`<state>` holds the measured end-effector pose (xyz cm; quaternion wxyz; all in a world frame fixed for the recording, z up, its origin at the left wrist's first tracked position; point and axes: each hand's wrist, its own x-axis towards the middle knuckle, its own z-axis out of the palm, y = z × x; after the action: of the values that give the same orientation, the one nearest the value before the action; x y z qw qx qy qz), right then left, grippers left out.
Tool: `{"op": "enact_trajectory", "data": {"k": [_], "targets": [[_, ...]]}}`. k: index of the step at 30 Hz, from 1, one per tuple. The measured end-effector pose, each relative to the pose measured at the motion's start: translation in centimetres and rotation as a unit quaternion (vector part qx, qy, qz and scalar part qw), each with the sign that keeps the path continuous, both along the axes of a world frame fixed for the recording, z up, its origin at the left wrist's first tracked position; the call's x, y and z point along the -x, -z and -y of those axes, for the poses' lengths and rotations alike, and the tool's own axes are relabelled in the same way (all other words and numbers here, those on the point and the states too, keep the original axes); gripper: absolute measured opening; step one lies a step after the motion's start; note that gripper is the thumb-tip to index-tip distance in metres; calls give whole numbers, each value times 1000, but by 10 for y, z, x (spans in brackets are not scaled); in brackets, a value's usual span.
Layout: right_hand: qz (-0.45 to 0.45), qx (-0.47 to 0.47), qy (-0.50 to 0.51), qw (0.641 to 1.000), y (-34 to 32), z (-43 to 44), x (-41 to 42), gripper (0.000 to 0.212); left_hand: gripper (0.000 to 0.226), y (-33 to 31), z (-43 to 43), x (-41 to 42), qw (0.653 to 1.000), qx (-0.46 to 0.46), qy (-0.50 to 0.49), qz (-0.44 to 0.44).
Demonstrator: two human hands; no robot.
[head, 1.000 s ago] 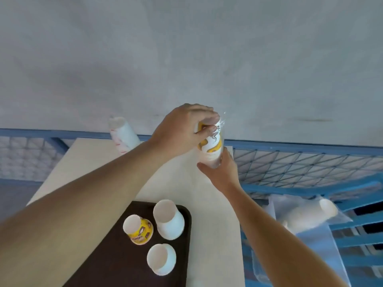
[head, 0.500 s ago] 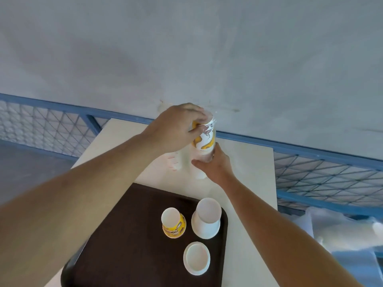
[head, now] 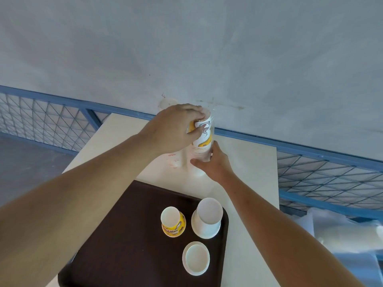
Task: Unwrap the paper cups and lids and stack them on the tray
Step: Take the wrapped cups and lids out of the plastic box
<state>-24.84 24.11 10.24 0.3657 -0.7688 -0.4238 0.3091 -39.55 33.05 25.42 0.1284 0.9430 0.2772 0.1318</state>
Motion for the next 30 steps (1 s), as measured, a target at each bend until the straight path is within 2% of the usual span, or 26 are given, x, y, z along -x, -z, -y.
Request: {"op": "enact_trajectory", "data": {"k": [4,7,12,17,23,26,30], "targets": [[-27,-1,-35,999,-2,10,-9,104,34,-9,6,-4,999,-49,-19,-7],[-39,-1,-26,999,-8,39,-27,106,44,-15,23,-24,997,-45,-32,45],[-59,-40,82,994,6,135,-98,93,47,-17,95,-108,997,-15,51,54],[-68,-68,135,986,8,176,-110,70,47,-7,113,-130,996,-4,65,64],[-63,-66,282,955,46,302,-176,47,54,24,204,-222,985,45,167,13],[-95,-61,354,928,68,356,-204,37,57,39,246,-268,978,60,201,-7],[-93,-23,412,906,105,409,-231,40,59,70,292,-323,968,79,236,-20]]}}
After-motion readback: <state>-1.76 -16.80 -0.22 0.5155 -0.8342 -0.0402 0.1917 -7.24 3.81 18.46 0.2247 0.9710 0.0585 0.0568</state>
